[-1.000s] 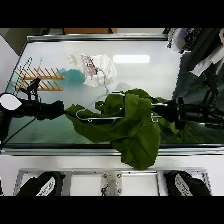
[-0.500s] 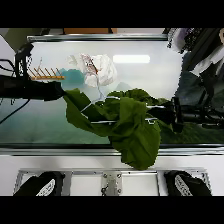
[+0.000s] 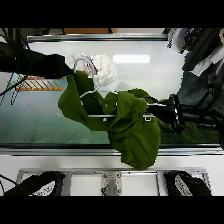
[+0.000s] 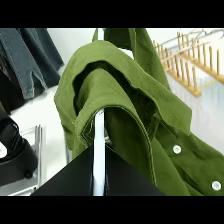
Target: Fold the clothes and pants, and hang the long-sleeved shirts on hangers.
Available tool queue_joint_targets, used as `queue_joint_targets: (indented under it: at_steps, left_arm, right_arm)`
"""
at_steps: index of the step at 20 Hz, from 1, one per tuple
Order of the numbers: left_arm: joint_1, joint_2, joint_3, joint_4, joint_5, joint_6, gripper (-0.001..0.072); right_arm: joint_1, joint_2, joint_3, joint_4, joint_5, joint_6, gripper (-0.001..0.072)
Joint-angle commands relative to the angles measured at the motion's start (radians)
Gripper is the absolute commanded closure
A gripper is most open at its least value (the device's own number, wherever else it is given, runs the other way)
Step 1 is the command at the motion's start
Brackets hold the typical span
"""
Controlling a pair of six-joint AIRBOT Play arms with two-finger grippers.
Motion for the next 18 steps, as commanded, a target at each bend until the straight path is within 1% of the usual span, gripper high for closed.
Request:
queue_joint_targets:
  at_steps: [1,5,8,10,12,13,14,15,18]
  left_arm:
    - [-0.046,-0.064,0.159,0.001,-0.043,-0.039,0.0691]
    - [-0.049,-0.059,0.15,-0.009,-0.033,-0.046,0.0691]
    - [-0.049,0.004,0.051,-0.01,0.047,-0.046,0.0691]
    - [-0.049,0.035,0.027,-0.01,0.093,-0.045,0.0691]
    - [-0.049,0.053,0.025,-0.009,0.105,-0.045,0.069]
    - [-0.049,0.055,0.025,-0.009,0.104,-0.044,0.064]
    - [-0.049,0.056,0.025,-0.007,0.104,-0.044,0.0351]
    - [-0.049,0.055,0.025,-0.006,0.104,-0.044,0.0152]
    - [-0.033,0.056,0.025,-0.009,0.103,-0.045,0.0142]
  right_arm:
    - [0.001,0.0,-0.015,0.09,-0.003,-0.055,0.0706]
    - [0.006,0.0,-0.015,0.139,-0.028,-0.055,0.0705]
    - [0.037,0.0,-0.015,0.162,-0.035,-0.054,0.0705]
    - [0.068,0.0,-0.015,0.163,-0.055,-0.055,0.0705]
    - [0.093,0.0,-0.015,0.166,-0.055,-0.054,0.0705]
    - [0.101,0.0,-0.015,0.166,-0.055,-0.054,0.0705]
    - [0.106,0.0,-0.015,0.166,-0.055,-0.054,0.0705]
    - [0.106,0.0,-0.015,0.166,-0.055,-0.054,0.0705]
    - [0.105,0.0,-0.015,0.197,-0.055,-0.054,0.0705]
